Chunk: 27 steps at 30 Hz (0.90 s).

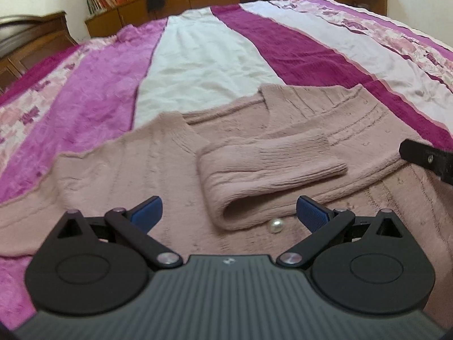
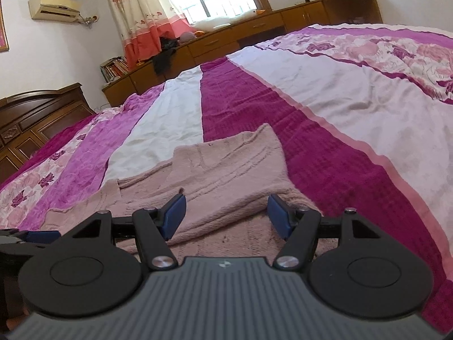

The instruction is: Fold small clothes

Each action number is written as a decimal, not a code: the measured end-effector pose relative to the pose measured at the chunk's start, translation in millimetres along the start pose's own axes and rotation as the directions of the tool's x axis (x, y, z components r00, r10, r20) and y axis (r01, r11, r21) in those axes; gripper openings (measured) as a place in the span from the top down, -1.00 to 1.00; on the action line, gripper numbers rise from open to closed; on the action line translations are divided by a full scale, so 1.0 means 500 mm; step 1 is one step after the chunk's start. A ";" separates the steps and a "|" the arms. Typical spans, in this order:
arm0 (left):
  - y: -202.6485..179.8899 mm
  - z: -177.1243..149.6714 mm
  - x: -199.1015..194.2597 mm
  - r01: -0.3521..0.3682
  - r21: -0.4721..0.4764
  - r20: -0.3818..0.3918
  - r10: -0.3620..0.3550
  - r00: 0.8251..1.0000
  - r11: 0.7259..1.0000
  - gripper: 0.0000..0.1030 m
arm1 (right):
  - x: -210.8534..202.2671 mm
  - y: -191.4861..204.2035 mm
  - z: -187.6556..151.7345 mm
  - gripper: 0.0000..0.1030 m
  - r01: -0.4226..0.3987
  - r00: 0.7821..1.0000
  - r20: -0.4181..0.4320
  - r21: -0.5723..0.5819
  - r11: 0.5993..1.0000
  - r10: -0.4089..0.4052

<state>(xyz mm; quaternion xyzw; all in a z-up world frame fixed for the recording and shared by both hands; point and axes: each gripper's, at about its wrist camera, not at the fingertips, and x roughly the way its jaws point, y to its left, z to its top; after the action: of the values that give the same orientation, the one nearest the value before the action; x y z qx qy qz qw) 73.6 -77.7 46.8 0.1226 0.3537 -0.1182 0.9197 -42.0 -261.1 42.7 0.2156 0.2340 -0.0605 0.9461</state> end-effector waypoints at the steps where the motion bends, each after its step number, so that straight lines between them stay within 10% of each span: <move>1: -0.003 0.001 0.006 0.013 -0.004 -0.003 -0.013 1.000 1.000 -0.99 | 0.001 -0.001 -0.002 -0.38 0.000 1.000 -0.002 0.002 1.000 0.000; 21: -0.082 0.008 0.059 0.075 0.219 0.061 -0.091 0.994 0.973 -0.37 | 0.024 -0.011 -0.021 -0.38 -0.002 1.000 -0.021 0.014 1.000 0.002; 23: -0.088 0.004 0.058 0.075 0.236 0.071 -0.095 0.993 0.969 -0.22 | 0.027 -0.012 -0.021 -0.38 0.000 1.000 -0.023 0.014 1.000 0.000; 27: -0.095 0.002 0.055 0.112 0.239 0.079 -0.134 0.988 0.964 0.72 | 0.028 -0.012 -0.023 -0.38 0.002 1.000 -0.024 0.013 1.000 -0.002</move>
<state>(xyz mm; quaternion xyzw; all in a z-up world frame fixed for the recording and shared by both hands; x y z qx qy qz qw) 79.5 -126.3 22.2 0.2022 0.3002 -0.2217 0.9055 -35.8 -261.7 24.9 0.2221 0.2451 -0.0604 0.9418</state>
